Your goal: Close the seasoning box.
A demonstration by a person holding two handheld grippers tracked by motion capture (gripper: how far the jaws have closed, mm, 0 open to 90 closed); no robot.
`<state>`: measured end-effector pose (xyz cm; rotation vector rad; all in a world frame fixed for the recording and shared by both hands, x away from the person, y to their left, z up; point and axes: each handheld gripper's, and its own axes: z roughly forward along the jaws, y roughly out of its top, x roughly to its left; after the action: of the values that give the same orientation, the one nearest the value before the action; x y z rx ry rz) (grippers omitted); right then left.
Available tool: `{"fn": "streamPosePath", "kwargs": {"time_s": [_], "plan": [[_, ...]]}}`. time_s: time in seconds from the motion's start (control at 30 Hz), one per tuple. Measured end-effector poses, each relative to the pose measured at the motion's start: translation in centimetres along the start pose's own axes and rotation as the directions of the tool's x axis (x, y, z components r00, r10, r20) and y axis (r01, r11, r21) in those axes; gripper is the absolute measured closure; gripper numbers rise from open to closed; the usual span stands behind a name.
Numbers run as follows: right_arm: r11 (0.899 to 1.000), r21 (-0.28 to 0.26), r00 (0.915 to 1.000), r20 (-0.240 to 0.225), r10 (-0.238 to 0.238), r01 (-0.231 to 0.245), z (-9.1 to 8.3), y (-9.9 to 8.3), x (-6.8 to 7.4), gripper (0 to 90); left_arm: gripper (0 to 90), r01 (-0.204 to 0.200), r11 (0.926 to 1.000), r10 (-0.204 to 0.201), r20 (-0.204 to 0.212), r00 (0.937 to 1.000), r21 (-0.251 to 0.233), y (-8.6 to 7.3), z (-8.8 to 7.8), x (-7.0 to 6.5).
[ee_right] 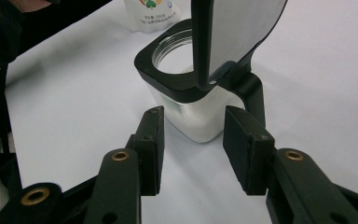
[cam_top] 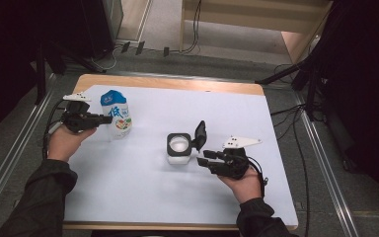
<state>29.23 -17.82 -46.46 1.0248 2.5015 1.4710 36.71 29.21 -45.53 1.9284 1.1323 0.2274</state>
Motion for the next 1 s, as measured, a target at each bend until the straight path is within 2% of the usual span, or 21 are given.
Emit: {"fn": "streamPosePath", "kwargs": {"time_s": [0.53, 0.67, 0.8, 1.0], "plan": [[1.0, 0.0, 1.0, 0.002, 0.0, 0.0, 0.0, 0.1, -0.2, 60.0, 73.4, -0.013, 0.9999, 0.013, 0.004, 0.9999, 0.005, 0.0, 0.3, -0.1], [1.0, 0.006, 1.0, 0.008, 0.0, 0.0, 0.0, 0.2, -0.2, 60.1, 67.4, -0.012, 0.9999, 0.012, 0.004, 0.9999, -0.002, 0.0, 0.2, -0.2], [1.0, 0.002, 0.9998, 0.02, 0.004, -0.004, -0.2, 0.2, -0.6, 63.1, 56.9, -0.023, 0.9997, 0.023, 0.008, 0.9997, -0.001, 0.1, 0.0, -0.4], [0.999, 0.005, 0.998, 0.043, 0.047, -0.048, -0.5, 0.3, -1.1, 70.4, 49.8, -0.021, 0.9997, 0.021, 0.003, 0.9998, 0.012, 0.1, -0.7, -0.6]]}}
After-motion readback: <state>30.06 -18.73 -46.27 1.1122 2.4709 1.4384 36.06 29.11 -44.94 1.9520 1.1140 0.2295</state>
